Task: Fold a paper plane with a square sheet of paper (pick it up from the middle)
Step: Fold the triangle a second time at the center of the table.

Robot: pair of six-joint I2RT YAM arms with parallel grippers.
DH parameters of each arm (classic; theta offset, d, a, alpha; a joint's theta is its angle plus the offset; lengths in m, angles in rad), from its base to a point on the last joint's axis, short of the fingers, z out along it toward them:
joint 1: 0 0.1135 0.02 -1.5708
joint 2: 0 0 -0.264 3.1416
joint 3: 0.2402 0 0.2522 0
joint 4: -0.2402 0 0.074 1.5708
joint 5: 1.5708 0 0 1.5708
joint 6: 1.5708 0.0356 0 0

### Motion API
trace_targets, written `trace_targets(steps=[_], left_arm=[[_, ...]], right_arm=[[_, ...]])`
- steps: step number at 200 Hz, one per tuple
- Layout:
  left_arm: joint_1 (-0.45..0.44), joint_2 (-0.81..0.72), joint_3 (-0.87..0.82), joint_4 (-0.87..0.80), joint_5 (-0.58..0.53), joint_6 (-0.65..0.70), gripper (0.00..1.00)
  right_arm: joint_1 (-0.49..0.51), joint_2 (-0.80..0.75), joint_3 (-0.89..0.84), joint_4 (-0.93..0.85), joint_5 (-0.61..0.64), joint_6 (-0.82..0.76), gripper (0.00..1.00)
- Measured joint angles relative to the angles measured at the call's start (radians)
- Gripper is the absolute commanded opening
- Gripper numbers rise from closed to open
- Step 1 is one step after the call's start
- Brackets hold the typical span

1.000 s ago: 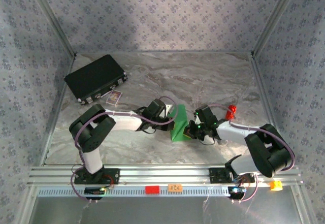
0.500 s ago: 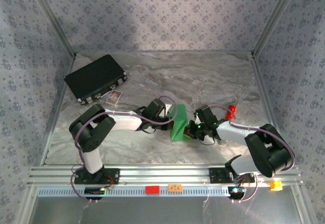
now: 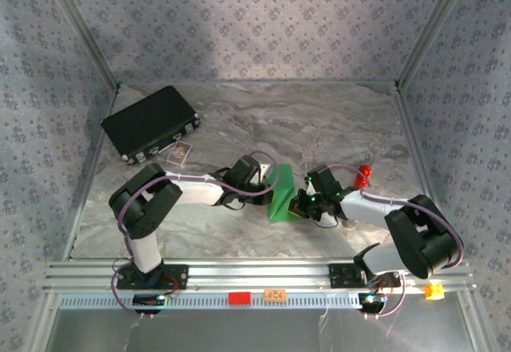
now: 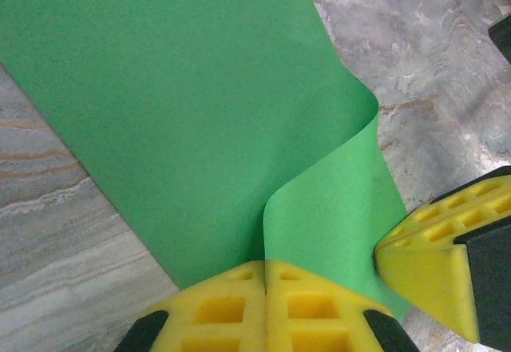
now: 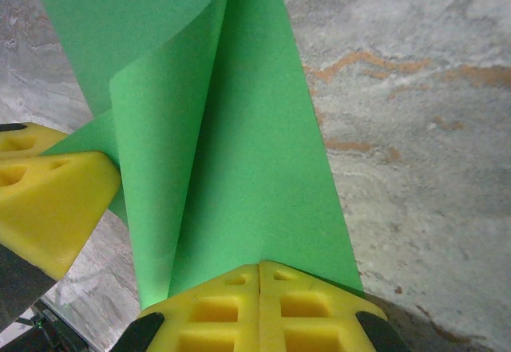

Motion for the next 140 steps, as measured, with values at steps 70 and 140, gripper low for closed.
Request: trace_targets(steps=[70, 140], left_arm=[[0.0, 0.002, 0.0, 0.0, 0.0, 0.0, 0.01], [0.0, 0.006, -0.001, 0.0, -0.004, 0.0, 0.0]], right_arm=[[-0.003, 0.0, 0.0, 0.0, -0.003, 0.0, 0.05], [-0.003, 0.0, 0.0, 0.0, -0.003, 0.0, 0.05]])
